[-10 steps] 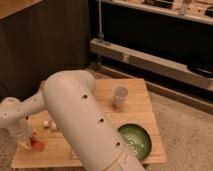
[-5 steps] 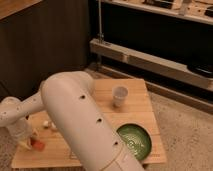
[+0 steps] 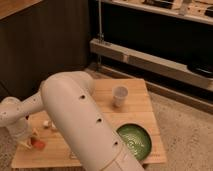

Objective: Place the pepper on the white sponge

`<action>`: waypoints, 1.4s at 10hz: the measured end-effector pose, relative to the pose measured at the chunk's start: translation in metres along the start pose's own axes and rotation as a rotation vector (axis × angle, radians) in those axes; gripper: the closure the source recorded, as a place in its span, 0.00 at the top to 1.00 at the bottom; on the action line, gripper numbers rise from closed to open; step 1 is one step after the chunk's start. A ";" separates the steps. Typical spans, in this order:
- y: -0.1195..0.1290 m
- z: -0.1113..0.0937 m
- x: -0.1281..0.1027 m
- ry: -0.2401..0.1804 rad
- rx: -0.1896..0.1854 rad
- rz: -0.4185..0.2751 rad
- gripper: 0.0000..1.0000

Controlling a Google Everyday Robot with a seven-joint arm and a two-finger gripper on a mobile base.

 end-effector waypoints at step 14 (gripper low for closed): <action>0.015 -0.159 -0.098 0.277 -0.026 0.132 0.00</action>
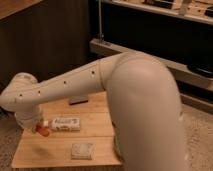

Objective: Place the pepper on the white sponge

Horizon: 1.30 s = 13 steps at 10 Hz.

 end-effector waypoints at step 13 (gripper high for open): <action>0.053 -0.005 -0.111 0.036 0.178 0.106 0.00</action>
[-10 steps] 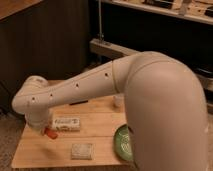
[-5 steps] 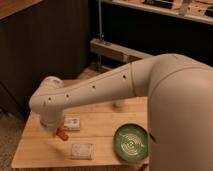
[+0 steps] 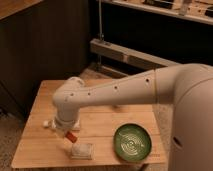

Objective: Place the pepper on the white sponge

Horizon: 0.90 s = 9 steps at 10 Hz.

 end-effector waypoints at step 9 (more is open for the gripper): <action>0.004 0.000 -0.023 -0.212 0.339 -0.046 0.00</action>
